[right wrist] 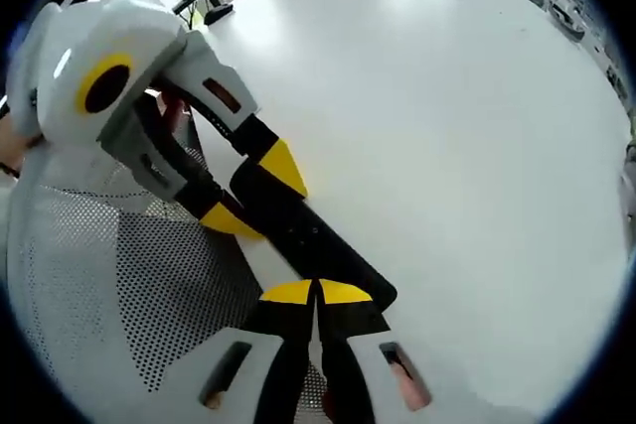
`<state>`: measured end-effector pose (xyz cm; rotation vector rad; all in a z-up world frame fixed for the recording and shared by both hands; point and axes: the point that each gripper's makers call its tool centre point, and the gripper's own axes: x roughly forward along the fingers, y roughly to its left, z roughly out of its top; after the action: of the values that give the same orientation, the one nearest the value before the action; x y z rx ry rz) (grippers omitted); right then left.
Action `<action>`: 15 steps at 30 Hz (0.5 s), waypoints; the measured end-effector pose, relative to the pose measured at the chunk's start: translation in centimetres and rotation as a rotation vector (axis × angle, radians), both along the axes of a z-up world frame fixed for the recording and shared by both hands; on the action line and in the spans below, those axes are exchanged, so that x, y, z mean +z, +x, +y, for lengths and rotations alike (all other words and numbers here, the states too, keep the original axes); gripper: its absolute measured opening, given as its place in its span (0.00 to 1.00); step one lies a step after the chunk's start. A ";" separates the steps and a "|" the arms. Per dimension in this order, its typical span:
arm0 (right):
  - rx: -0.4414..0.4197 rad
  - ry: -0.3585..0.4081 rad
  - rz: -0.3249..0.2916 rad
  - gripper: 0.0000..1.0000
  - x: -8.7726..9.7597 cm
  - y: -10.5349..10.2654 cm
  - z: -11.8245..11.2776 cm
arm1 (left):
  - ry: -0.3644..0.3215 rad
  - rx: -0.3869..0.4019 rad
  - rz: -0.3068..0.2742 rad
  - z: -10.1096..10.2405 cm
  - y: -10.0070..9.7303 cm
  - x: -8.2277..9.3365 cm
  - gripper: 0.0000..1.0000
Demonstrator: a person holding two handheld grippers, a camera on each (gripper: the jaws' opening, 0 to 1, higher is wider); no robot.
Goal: Press the specified remote control buttons in sequence, fully releasing each button before pressing the next.
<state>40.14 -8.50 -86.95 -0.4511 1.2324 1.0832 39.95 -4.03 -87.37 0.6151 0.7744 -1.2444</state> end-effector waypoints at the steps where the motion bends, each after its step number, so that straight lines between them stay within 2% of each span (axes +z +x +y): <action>1: 0.000 -0.001 -0.001 0.00 0.0 0.0 0.0 | -0.001 -0.001 -0.002 0.0 0.0 0.0 0.24; 10: 0.008 -0.007 -0.002 0.00 0.0 0.0 0.0 | -0.002 -0.008 -0.012 -0.3 0.1 0.0 0.25; 15: 0.035 -0.008 -0.027 0.00 0.0 -0.1 0.0 | -0.003 -0.008 -0.005 -0.3 0.1 0.0 0.25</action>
<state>40.05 -8.52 -86.92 -0.4932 1.2095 1.0993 40.08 -4.29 -87.38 0.6194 0.7660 -1.2510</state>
